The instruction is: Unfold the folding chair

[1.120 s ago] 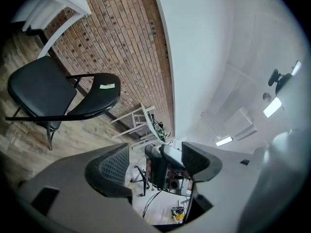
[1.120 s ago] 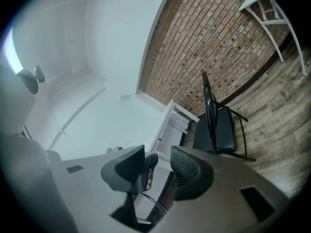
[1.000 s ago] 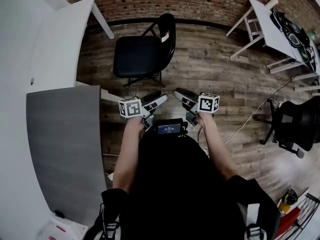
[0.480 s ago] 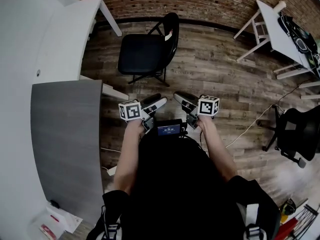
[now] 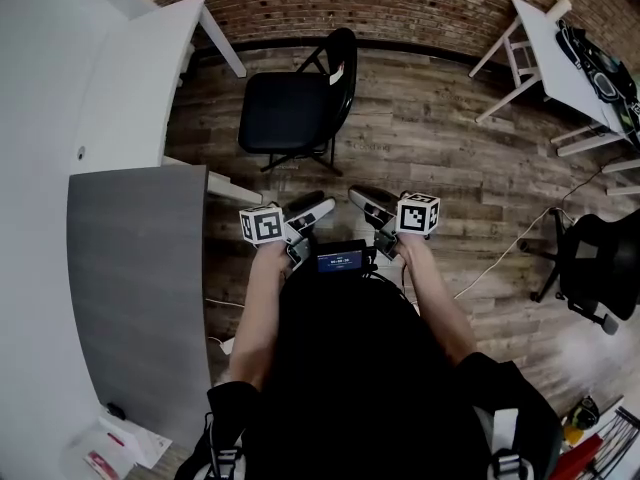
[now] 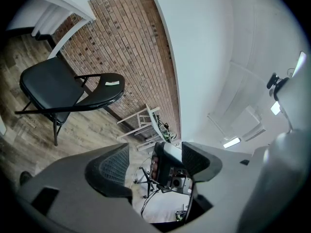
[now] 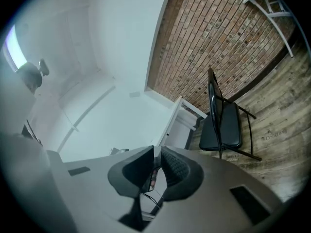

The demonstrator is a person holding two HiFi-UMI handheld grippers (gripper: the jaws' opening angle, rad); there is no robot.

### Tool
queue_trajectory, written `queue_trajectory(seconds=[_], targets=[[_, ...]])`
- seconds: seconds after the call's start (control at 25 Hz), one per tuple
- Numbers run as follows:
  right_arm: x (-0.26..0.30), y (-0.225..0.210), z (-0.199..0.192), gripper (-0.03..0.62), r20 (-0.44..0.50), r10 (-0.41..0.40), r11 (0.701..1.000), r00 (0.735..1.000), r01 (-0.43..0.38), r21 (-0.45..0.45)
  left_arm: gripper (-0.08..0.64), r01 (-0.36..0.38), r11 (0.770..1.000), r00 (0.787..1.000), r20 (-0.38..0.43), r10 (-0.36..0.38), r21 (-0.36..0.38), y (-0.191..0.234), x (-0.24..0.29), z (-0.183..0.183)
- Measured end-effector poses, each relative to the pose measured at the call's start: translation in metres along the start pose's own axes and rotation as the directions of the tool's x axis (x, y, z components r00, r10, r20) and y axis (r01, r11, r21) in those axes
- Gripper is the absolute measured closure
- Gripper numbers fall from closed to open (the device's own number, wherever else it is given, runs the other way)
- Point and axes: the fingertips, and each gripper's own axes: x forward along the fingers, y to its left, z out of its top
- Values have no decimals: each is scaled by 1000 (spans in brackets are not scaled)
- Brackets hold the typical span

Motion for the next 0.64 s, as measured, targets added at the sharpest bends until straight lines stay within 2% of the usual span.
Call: queue_trajectory(seconds=[0.2,0.64], targets=[[1,1,0,537,-4,-2,1000,1000,2,-2,195,24,1000,1000,-6,-24,-12,-8,3,1],[2,-1,-3,538,-8,-12,1000,1000,12,7,195,17,1000,1000,-13,-17,-14,0,5,-2]])
